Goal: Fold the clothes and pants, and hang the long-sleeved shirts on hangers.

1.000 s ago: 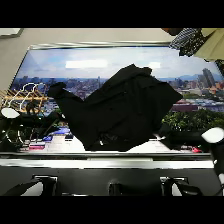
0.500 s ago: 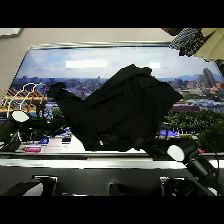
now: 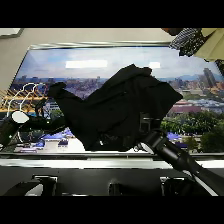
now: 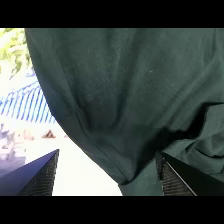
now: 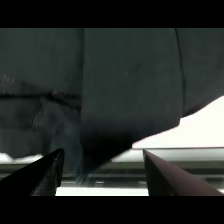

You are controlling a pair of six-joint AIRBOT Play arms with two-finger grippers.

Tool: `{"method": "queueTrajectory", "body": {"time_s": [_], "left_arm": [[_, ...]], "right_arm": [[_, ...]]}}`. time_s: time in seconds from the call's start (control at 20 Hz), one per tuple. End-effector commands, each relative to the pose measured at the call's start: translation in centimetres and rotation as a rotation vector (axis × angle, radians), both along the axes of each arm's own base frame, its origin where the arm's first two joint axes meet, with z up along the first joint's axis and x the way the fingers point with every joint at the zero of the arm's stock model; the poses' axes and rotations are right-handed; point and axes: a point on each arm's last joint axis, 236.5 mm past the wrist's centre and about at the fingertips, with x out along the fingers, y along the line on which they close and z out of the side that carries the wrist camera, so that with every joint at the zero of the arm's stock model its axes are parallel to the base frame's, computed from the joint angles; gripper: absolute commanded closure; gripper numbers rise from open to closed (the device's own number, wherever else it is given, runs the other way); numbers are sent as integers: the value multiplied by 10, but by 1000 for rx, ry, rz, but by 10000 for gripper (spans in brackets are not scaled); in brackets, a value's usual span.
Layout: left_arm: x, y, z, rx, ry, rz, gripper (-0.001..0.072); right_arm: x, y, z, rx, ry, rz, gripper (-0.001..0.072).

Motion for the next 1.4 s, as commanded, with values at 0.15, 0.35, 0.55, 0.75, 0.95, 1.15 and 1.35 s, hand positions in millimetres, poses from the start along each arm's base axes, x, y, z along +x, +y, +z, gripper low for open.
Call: {"method": "queueTrajectory", "body": {"time_s": [0.15, 0.35, 0.55, 0.75, 0.95, 1.15, 1.35], "left_arm": [[0, 8, 3, 48, -31, -16, -13], [-1, 15, 4, 82, -45, -29, -13], [-8, 25, 16, 243, -138, -148, -13], [-30, -27, 27, 284, -228, -398, -13], [-53, -82, 17, 286, -276, -537, -13], [-73, -101, -11, 291, -196, -554, -13], [-92, -114, -32, 309, -136, -624, -13]], "right_arm": [[0, -12, -24, -106, 57, -53, 290], [-1, -16, -21, -116, 59, -80, 665], [-6, -20, -7, -115, 59, -84, 665], [-7, -18, -6, -103, 64, -81, 666], [-6, -17, -5, -98, 59, -80, 666], [-7, -17, -6, -99, 61, -81, 666], [-6, -17, -5, -97, 60, -91, 665]]}}
